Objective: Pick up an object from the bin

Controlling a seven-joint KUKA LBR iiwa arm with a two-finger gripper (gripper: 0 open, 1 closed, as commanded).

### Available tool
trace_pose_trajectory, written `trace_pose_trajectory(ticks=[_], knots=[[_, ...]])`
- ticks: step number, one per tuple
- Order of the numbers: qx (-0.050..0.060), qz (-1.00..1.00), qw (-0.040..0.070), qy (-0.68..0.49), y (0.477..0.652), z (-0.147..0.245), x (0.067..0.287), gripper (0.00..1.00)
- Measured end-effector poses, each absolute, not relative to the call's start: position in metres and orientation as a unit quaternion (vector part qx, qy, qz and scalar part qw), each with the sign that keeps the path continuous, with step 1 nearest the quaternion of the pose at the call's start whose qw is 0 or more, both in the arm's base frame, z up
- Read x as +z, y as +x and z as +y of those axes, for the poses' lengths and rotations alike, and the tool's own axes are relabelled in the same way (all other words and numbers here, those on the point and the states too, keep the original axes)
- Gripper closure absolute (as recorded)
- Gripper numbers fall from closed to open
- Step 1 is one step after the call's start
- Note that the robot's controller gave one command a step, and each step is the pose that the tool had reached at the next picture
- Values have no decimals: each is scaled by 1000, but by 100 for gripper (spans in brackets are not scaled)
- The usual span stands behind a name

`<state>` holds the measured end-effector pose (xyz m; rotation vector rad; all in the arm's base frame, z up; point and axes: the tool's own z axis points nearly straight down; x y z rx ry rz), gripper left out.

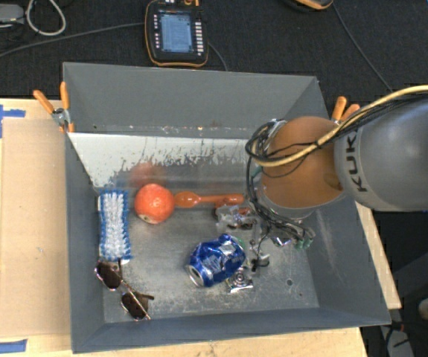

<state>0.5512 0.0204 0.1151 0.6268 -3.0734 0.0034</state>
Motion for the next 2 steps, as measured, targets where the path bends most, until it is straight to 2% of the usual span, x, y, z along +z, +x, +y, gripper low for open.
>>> trace_pose_trajectory(ticks=[1, 2], knots=[[-3, -988, 2, 156, 540, 69, 97, 100], [-3, -988, 2, 156, 540, 69, 97, 100]])
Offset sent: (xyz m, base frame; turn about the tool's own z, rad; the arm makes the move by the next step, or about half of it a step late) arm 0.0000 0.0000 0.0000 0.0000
